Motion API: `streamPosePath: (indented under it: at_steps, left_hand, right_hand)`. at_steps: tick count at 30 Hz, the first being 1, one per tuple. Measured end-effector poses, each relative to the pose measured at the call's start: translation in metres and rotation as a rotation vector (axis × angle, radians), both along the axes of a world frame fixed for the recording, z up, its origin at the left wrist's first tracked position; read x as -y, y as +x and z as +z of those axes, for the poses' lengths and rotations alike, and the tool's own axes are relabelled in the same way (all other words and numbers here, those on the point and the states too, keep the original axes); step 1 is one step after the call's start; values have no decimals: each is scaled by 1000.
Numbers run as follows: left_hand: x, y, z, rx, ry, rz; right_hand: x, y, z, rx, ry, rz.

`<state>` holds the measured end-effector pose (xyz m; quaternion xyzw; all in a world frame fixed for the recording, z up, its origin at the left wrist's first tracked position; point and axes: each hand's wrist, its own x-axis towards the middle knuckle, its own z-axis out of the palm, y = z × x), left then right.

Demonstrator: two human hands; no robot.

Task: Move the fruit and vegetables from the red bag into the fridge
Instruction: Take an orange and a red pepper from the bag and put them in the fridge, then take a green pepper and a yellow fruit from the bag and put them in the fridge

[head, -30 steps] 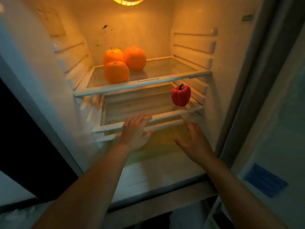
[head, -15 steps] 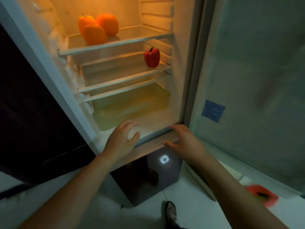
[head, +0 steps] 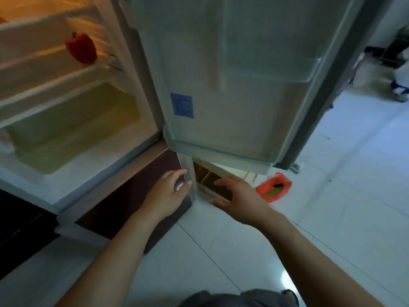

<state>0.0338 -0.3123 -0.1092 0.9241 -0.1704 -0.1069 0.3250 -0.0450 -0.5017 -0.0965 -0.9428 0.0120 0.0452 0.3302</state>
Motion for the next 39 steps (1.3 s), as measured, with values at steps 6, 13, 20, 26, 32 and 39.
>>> streamPosePath:
  at_steps: [6,13,20,26,32,39]
  left_hand:
    - [123,-48,-20,-118,29,-116]
    - [320,-99,-48,-115,-1,-249]
    - [430,-126,-70,-254,7,-262]
    - [489,-78,-92,-232,26,-252]
    - [555,3,-105,-253,46,-220]
    - [614,86,-90,-295,38,-111]
  right_hand:
    - [115,-60,-18,-84,-2,-65]
    - [296,-124,-25,-93,-37,-245]
    - [413,-152,-25,-104,28,-330]
    - [474,-93,-50,-147,36,-270]
    - [536,-7,-54,-191,-31,-157]
    - [605,80,-44,-187,-79,-101]
